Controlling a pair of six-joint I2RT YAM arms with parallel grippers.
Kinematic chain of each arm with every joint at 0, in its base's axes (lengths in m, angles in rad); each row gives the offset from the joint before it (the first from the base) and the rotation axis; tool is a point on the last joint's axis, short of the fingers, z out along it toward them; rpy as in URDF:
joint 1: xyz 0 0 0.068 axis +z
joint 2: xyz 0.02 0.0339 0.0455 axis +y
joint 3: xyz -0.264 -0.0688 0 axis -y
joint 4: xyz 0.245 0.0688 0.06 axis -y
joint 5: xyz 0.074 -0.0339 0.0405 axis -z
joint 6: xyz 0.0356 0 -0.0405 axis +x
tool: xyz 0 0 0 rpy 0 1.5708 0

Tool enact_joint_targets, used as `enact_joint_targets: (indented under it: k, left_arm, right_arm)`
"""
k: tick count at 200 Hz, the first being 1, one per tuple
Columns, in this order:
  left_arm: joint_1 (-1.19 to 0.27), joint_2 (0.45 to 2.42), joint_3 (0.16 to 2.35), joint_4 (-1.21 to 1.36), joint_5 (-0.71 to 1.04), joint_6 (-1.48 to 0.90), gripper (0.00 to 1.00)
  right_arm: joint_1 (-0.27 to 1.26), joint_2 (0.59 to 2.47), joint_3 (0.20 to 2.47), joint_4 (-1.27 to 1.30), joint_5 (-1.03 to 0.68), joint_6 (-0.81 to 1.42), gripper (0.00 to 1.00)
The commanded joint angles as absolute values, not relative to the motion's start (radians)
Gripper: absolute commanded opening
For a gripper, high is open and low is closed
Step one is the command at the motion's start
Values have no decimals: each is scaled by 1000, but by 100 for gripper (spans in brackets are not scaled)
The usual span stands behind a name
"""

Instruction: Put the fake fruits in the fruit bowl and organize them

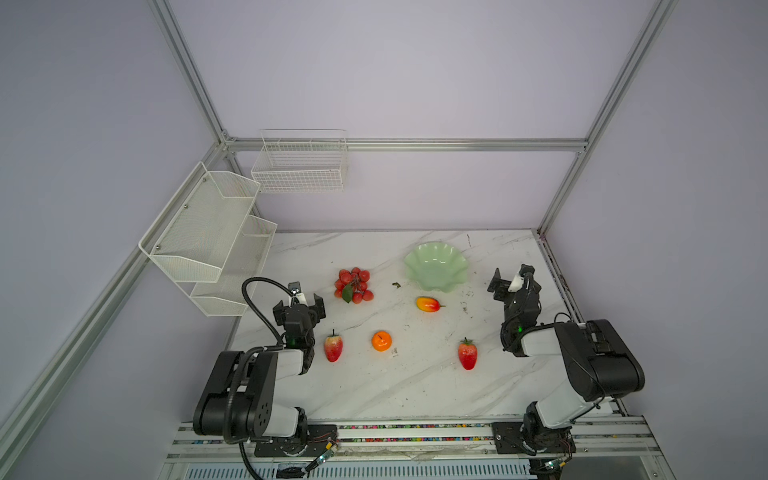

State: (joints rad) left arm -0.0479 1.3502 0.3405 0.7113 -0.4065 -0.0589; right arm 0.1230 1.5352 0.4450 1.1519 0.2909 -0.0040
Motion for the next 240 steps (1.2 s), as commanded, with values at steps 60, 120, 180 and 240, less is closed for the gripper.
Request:
enact_joint_targets:
  k: [60, 120, 180, 240]
  left_arm:
    - [-157, 1138, 659, 186, 96, -8, 85]
    - [-178, 1275, 711, 345, 219, 79, 63]
    - [-213, 1404, 790, 382, 198, 152, 60]
    - [-224, 1585, 907, 352, 116, 169, 52]
  right_arm:
    - [559, 1381, 700, 584, -86, 97, 97]
    - [806, 1469, 642, 760, -157, 238, 97]
    - [821, 1508, 656, 757, -168, 221, 97]
    - [820, 1489, 630, 752, -157, 196, 97]
